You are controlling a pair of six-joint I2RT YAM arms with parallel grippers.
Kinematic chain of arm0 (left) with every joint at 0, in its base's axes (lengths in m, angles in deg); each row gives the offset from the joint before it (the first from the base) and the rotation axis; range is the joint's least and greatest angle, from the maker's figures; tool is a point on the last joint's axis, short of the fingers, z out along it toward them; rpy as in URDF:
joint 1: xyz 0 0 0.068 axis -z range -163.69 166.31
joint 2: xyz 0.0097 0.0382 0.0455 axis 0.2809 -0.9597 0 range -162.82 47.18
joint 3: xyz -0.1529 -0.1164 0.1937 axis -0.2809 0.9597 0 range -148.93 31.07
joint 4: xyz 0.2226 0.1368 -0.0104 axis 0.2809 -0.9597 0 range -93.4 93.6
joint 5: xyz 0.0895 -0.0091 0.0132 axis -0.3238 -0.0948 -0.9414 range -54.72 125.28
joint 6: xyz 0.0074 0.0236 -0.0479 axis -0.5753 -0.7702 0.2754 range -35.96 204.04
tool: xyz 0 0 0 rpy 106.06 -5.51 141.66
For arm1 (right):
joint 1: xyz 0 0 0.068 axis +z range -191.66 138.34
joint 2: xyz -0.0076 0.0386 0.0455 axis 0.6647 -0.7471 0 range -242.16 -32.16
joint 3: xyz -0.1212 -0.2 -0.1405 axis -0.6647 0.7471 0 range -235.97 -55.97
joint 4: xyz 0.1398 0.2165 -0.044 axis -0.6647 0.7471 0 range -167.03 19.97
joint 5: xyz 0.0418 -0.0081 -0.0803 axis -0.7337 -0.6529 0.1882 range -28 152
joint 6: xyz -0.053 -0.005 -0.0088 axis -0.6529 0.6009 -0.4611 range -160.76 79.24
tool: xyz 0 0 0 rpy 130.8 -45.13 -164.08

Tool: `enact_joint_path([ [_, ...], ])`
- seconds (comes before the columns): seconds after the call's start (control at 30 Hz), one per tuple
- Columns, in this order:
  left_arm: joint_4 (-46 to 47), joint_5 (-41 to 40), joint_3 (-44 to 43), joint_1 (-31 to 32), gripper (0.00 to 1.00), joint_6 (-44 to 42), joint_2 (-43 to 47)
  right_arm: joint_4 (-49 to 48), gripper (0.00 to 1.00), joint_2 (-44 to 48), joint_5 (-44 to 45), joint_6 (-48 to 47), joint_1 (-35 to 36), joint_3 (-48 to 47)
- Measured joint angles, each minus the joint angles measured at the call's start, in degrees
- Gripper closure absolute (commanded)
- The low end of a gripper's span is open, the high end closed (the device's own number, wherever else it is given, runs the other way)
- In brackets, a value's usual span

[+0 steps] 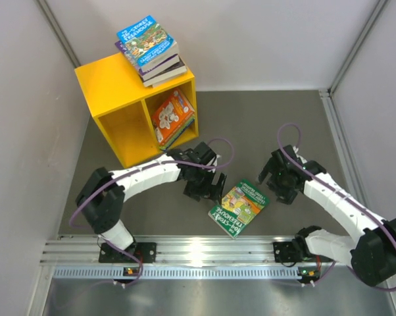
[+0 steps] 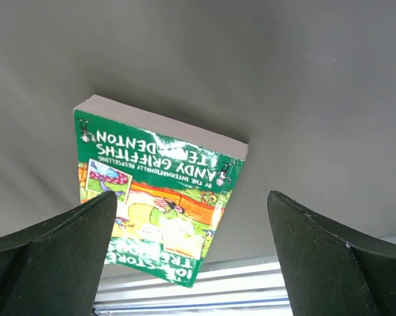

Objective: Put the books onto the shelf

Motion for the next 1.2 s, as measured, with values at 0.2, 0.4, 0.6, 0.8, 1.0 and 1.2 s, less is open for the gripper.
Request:
enact_joint_path([
  [0.2,2.34,2.14,-0.02,1.46,0.01,-0.76,-4.61,0.72,0.03,4.26,-0.92,-2.86,-3.17,1.01],
  [0.4,5.33,2.86,-0.11,4.26,0.02,-1.22,-10.54,1.05,0.04,6.71,-2.45,-5.62,-8.11,4.17],
  [0.6,4.87,0.13,-3.72,7.17,0.22,0.15,-14.38,1.31,0.04,8.17,-3.76,-7.32,-9.40,6.19],
  [0.8,3.80,0.35,-6.19,6.58,1.00,1.14,-15.87,1.27,0.03,8.33,-4.39,-8.41,-9.90,6.34],
  [1.0,7.34,5.11,-5.31,6.29,1.00,1.07,-16.61,1.25,0.03,8.94,-5.53,-9.75,-12.04,6.34],
  [1.2,19.02,16.24,2.89,2.29,1.00,5.64,-14.97,-0.63,0.02,13.38,-11.69,-11.72,-14.19,6.32],
])
